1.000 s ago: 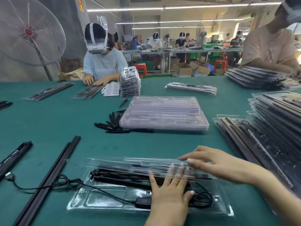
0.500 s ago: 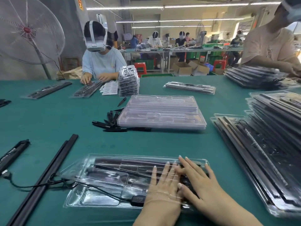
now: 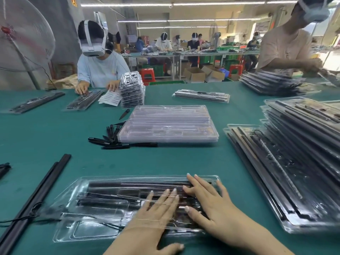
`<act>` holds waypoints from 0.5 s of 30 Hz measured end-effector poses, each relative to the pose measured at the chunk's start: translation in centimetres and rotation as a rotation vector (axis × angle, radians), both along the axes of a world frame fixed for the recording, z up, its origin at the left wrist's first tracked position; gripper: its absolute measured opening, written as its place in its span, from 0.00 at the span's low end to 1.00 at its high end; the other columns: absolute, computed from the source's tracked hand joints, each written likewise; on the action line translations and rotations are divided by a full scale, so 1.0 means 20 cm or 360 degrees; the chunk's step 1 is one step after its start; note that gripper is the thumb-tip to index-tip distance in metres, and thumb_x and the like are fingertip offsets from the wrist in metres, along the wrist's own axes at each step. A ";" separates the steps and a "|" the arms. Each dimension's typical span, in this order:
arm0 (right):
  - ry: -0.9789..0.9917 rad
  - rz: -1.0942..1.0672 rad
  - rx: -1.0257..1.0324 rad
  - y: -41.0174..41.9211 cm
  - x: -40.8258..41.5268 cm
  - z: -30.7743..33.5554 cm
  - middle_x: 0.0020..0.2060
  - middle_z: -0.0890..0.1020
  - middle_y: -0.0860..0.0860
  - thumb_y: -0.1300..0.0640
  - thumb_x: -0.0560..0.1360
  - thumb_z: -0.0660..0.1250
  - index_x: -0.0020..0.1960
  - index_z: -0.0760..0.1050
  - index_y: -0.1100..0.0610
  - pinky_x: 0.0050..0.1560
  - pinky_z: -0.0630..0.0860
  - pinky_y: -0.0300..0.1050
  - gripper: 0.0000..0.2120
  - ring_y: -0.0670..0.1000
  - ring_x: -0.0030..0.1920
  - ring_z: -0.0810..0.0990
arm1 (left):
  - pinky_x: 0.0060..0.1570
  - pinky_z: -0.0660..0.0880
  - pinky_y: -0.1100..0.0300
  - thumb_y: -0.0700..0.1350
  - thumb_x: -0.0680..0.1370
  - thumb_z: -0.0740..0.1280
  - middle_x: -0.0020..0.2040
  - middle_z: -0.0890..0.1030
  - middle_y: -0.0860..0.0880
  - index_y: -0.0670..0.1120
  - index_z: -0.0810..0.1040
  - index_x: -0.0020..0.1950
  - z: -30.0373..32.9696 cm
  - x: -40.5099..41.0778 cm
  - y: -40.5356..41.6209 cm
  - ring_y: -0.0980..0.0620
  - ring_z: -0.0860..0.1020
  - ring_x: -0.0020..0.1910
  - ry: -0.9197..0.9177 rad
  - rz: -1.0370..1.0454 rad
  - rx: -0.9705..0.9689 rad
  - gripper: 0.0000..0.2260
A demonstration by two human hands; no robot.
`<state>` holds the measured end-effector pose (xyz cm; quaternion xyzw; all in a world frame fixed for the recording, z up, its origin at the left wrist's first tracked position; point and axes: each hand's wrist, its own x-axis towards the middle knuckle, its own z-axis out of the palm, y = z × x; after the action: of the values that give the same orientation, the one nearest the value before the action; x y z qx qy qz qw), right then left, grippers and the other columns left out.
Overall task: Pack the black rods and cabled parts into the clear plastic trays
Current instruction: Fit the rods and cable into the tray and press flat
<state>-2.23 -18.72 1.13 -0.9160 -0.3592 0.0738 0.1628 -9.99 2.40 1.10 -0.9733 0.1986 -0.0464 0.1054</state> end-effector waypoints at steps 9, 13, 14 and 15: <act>-0.0191 0.0000 -0.0263 0.03 -0.03 -0.02 0.71 0.28 0.37 0.32 0.72 0.33 0.72 0.30 0.32 0.71 0.29 0.59 0.29 0.37 0.69 0.24 | 0.71 0.54 0.64 0.56 0.83 0.42 0.76 0.54 0.62 0.55 0.51 0.77 0.04 -0.29 0.49 0.60 0.56 0.75 -0.0302 -0.0276 -0.0262 0.22; -0.0425 -0.0036 -0.0298 0.03 -0.03 -0.02 0.76 0.38 0.42 0.33 0.74 0.32 0.74 0.37 0.32 0.70 0.37 0.58 0.28 0.45 0.76 0.38 | 0.62 0.69 0.57 0.60 0.78 0.54 0.65 0.74 0.64 0.59 0.72 0.68 0.21 -0.36 0.80 0.60 0.70 0.67 -0.0453 0.0434 -0.1046 0.20; -0.0527 -0.0060 -0.0307 0.04 -0.04 -0.01 0.77 0.46 0.44 0.34 0.76 0.34 0.75 0.45 0.35 0.69 0.43 0.58 0.28 0.48 0.77 0.48 | 0.64 0.69 0.53 0.60 0.77 0.55 0.65 0.74 0.63 0.59 0.72 0.68 0.21 -0.36 0.85 0.59 0.69 0.68 -0.0464 0.0589 -0.1077 0.21; -0.0546 -0.0080 -0.0319 0.04 -0.04 0.00 0.77 0.51 0.45 0.35 0.77 0.35 0.75 0.50 0.36 0.68 0.46 0.58 0.27 0.49 0.77 0.52 | 0.66 0.67 0.48 0.58 0.77 0.56 0.66 0.74 0.62 0.59 0.71 0.69 0.22 -0.34 0.88 0.58 0.68 0.70 -0.0407 0.0696 -0.1058 0.21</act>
<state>-3.02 -17.89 1.06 -0.9354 -0.3496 -0.0522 0.0090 -16.83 20.07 5.41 -0.9599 -0.0533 -0.2051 -0.1833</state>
